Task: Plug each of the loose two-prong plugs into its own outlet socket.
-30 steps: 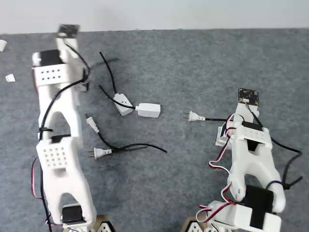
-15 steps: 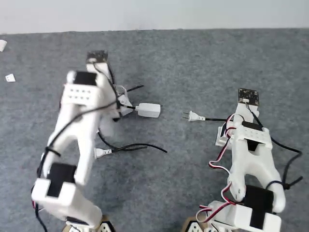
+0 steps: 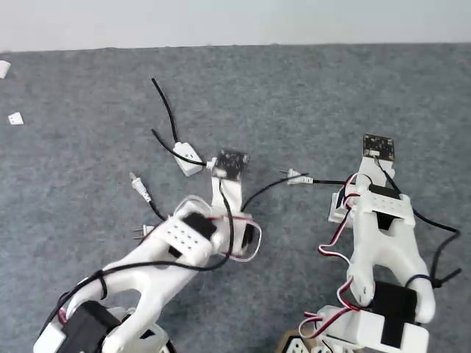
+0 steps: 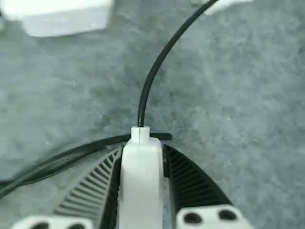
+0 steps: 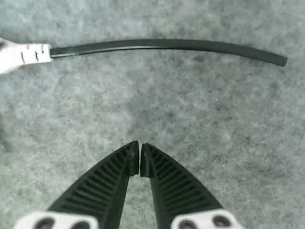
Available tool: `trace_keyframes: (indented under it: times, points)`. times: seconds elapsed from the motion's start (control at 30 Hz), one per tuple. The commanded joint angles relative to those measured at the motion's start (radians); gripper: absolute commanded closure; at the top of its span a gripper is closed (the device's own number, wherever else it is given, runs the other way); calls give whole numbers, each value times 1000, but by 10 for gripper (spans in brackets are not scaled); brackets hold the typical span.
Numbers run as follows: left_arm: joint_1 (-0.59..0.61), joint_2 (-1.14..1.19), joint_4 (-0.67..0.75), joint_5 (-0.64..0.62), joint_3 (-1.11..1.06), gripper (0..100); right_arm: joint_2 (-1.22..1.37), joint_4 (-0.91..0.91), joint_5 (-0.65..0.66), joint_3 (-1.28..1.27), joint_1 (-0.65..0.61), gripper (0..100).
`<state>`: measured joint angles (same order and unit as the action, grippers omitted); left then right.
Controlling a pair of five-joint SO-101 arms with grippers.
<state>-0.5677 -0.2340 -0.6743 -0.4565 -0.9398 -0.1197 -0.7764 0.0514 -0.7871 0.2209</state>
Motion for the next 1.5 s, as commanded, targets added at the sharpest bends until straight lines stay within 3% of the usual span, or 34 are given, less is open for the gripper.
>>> trace_keyframes:
  times: [0.0,0.23,0.4,0.6,0.73,0.87,1.07,1.37,1.47]
  points:
    - [8,-48,20,-11,-4,971,-4,7,14,52,-5,987]
    - [60,-55,-51,-8,-4,788,-4,7,14,52,-8,987]
    - [80,-112,-78,31,1,787,-4,7,14,52,-8,987]
    - [130,-356,-198,147,-2,787,-4,8,14,51,-8,987]
    - [78,-555,-279,281,-59,846,-4,8,14,51,-8,987]
    - [-25,-661,-276,391,-177,989,-4,8,14,51,-10,987]
    - [-44,-580,-272,410,-177,988,-4,8,14,51,-10,987]
    - [-158,-394,-126,411,-170,988,-4,8,14,51,-10,988]
    - [-147,-348,-86,413,-170,988,-4,8,14,51,-10,988]
